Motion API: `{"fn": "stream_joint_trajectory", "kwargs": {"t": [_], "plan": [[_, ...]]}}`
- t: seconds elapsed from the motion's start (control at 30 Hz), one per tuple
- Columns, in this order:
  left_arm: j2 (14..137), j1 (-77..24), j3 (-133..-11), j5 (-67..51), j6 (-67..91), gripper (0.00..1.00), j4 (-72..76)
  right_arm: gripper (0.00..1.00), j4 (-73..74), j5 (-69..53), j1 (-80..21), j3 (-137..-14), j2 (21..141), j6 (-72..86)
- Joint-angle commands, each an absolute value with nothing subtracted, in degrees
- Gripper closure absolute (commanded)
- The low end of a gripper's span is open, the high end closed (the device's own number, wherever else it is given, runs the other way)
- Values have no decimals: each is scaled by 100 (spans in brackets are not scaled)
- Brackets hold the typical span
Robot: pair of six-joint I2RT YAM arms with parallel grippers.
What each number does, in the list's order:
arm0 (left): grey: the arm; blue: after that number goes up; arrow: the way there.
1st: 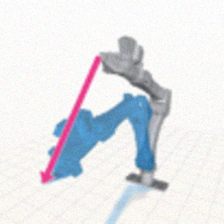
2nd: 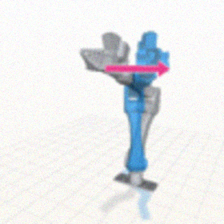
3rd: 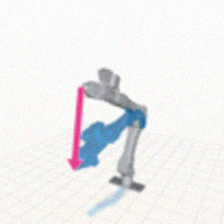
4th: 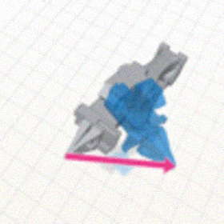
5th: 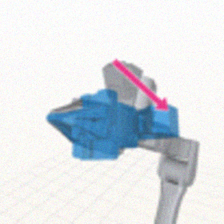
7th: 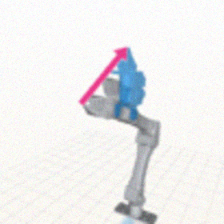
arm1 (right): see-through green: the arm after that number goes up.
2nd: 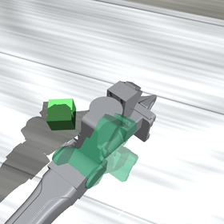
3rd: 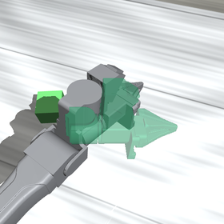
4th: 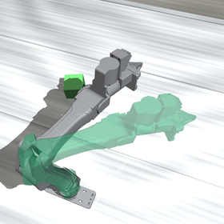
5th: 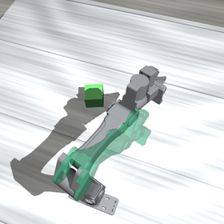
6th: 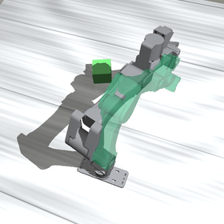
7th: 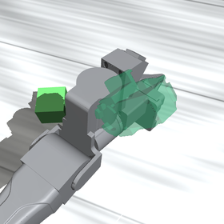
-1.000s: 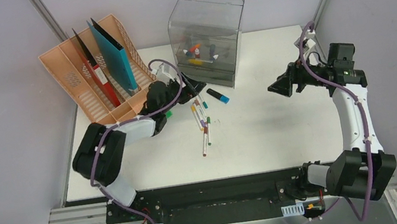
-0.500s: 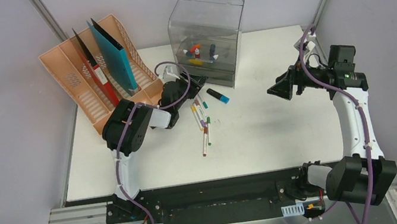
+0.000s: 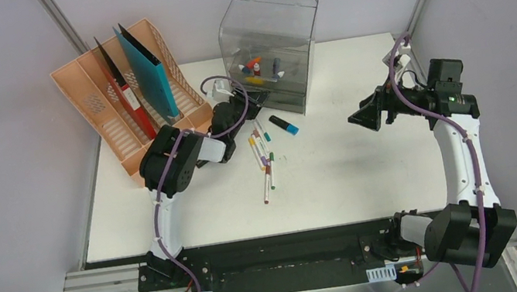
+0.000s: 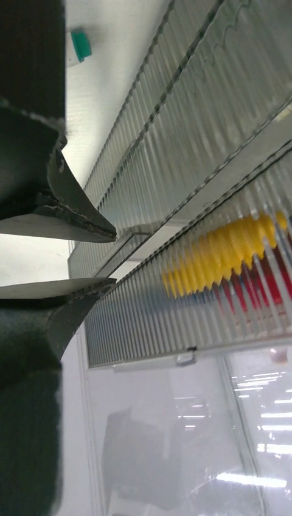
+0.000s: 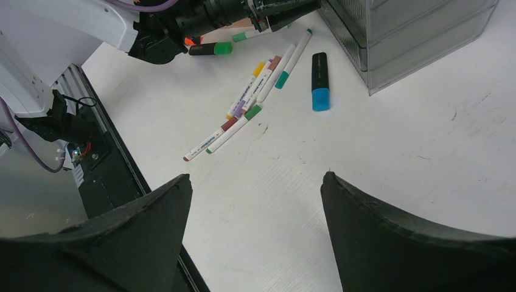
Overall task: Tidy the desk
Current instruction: Open the drawer in the storage box.
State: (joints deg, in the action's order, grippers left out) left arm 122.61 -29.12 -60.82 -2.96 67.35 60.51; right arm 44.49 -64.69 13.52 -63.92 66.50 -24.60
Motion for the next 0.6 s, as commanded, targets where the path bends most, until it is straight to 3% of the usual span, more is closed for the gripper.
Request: {"fn": "stream_joint_trajectory", "kwargs": {"t": [0.0,0.17,0.57], "plan": [[12439,-2831,-6439,-143,6878,75,6138,20,4448,-6509,1371,-6460,6653,-2646],[12458,-2795,-6467,-141,6882,99,6146,19,4473,-6538,1371,-6461,6634,-2663],[12084,-2790,-5288,-333,7057,100,6963,19,4513,-6578,1371,-6477,6574,-2688]]}}
